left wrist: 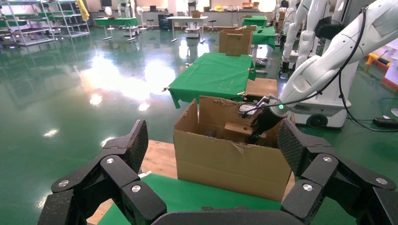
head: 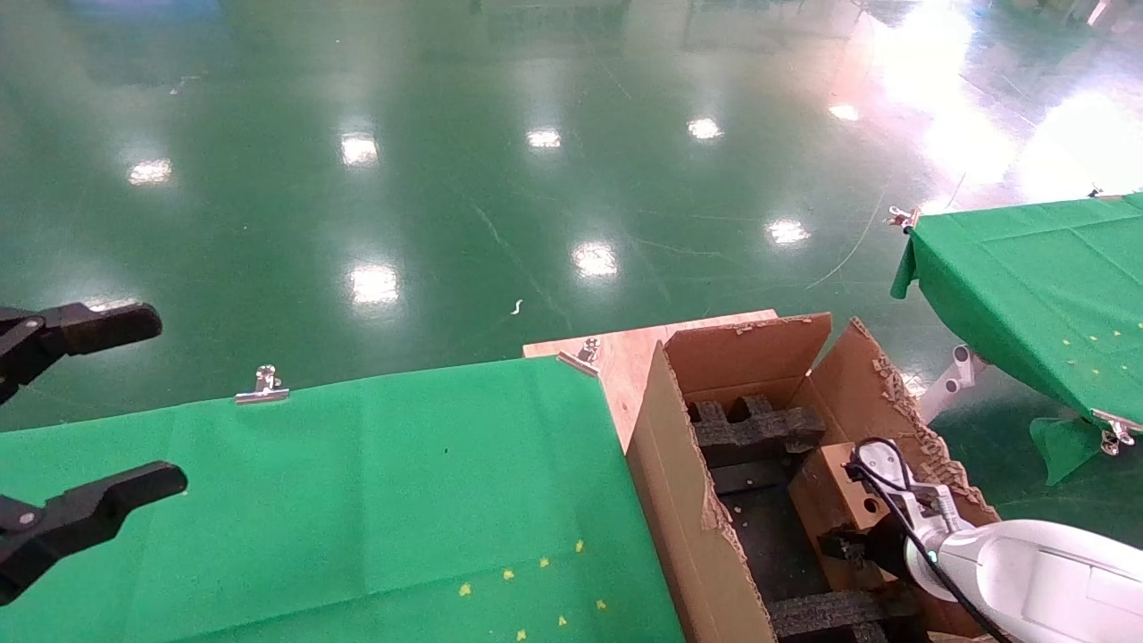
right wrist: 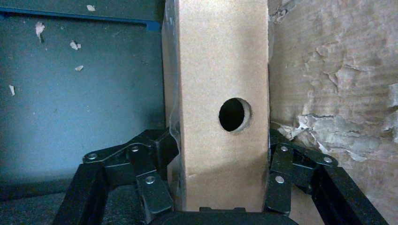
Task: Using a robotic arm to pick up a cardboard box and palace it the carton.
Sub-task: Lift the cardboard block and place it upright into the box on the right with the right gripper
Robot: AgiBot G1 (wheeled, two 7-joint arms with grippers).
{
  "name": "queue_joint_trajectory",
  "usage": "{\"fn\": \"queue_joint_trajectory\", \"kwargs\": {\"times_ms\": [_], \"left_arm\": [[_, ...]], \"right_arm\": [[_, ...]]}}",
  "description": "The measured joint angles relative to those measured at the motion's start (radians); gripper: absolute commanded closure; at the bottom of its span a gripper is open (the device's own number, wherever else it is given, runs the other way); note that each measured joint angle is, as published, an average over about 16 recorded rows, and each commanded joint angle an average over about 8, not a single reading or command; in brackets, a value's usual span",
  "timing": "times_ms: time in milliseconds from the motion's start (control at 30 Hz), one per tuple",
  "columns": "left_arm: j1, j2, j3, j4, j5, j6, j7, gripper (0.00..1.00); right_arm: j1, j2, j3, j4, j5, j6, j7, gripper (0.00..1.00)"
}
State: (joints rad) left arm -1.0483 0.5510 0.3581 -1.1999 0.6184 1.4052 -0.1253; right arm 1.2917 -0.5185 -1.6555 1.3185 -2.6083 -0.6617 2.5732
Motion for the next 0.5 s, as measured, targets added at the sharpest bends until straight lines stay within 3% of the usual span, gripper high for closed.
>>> {"fn": "queue_joint_trajectory", "kwargs": {"times_ms": [500], "left_arm": [[0.0, 0.0, 0.0, 0.0, 0.0, 0.0, 0.0, 0.0]], "right_arm": [[0.029, 0.006, 0.006, 0.004, 0.003, -0.008, -0.02, 0.0]]}}
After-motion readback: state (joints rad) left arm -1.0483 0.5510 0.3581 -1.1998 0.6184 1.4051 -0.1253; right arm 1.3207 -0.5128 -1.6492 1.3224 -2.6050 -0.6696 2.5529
